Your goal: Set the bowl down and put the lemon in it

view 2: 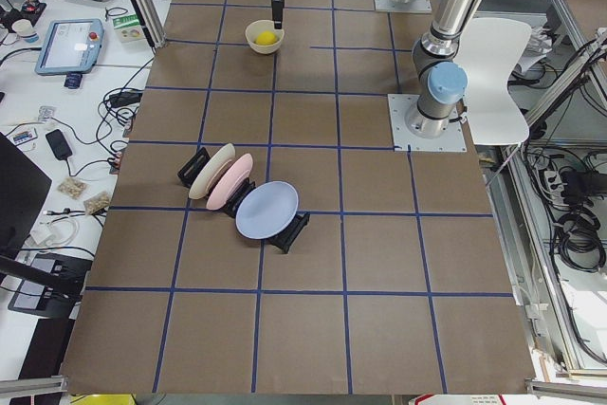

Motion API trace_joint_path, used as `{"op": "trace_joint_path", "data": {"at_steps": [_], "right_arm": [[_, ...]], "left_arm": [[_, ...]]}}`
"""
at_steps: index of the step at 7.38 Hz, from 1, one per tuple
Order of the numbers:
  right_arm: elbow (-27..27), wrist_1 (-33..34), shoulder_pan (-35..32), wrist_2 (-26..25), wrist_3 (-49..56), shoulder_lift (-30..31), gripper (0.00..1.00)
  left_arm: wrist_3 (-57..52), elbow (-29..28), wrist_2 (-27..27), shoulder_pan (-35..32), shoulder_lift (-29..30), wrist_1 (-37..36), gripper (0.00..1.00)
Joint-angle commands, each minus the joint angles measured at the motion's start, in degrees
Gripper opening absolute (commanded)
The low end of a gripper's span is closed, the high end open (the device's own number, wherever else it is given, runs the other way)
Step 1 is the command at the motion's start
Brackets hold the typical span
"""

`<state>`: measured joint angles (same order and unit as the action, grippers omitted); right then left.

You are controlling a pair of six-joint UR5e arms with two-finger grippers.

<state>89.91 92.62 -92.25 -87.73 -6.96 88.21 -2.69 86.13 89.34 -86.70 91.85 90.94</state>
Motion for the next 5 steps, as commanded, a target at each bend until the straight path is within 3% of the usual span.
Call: {"op": "trace_joint_path", "data": {"at_steps": [1,5], "right_arm": [[-0.4,-2.5,0.4,-0.1,1.3,1.5,1.0],[0.0,-2.1,0.4,0.0,1.1,1.5,1.0]], "left_arm": [[0.1,0.6,-0.4,-0.4,-0.2,-0.2,1.0],[0.1,0.8,-0.2,-0.5,-0.1,-0.1,1.0]]}}
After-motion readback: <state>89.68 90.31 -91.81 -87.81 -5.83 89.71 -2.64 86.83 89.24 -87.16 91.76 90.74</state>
